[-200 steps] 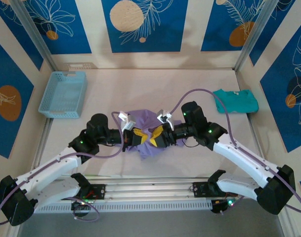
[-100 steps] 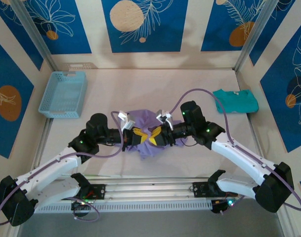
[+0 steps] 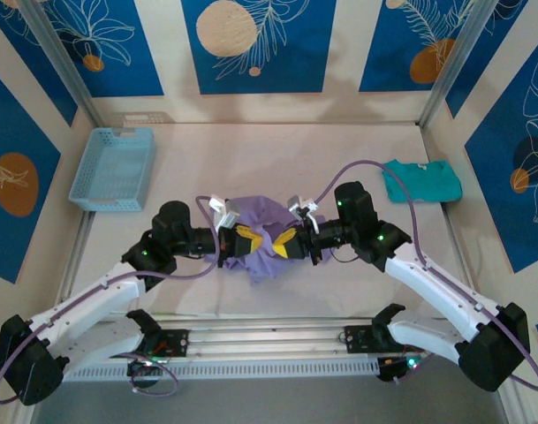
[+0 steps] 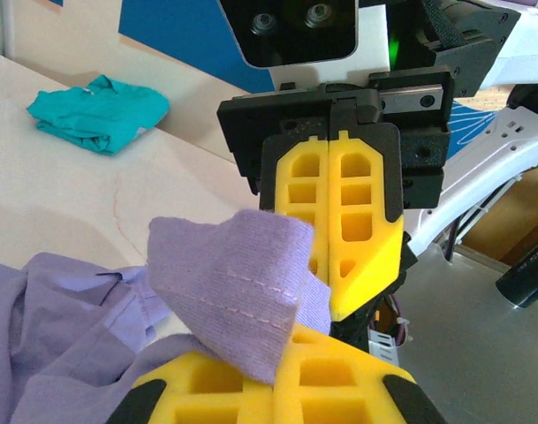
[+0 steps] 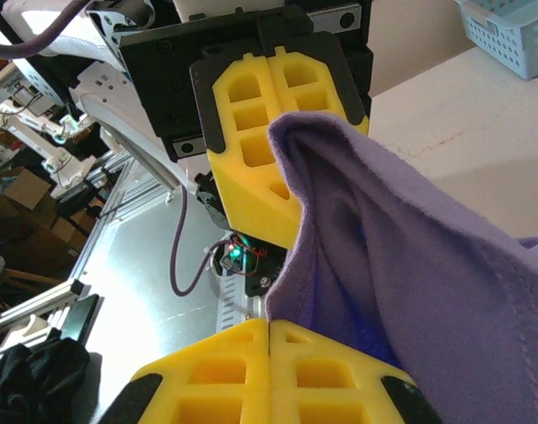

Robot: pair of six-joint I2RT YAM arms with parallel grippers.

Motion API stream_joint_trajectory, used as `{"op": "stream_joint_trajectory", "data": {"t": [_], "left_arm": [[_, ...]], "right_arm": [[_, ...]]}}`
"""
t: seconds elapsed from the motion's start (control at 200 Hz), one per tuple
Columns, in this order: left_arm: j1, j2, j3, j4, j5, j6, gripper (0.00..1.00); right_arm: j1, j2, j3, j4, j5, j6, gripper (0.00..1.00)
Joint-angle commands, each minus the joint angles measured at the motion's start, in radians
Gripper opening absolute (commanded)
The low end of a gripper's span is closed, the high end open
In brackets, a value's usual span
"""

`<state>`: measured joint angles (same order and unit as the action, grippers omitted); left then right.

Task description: Fold the inside-out t-shirt

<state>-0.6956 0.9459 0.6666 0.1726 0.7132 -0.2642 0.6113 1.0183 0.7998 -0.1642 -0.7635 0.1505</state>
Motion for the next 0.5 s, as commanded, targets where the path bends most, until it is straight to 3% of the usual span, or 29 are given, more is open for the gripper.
{"op": "stream_joint_trajectory", "data": {"t": [0.0,0.305,0.495], "left_arm": [[0.012,-0.003,0.016,0.037,0.008,-0.014,0.00],[0.013,0.006,0.016,0.056,0.019,-0.029,0.00],[0.015,0.008,0.014,0.057,0.020,-0.033,0.00]], "right_arm": [[0.010,0.002,-0.005,0.004,-0.006,0.002,0.04],[0.028,0.014,-0.002,-0.027,0.053,-0.038,0.19],[0.036,0.026,-0.002,-0.028,0.062,-0.056,0.20]]}}
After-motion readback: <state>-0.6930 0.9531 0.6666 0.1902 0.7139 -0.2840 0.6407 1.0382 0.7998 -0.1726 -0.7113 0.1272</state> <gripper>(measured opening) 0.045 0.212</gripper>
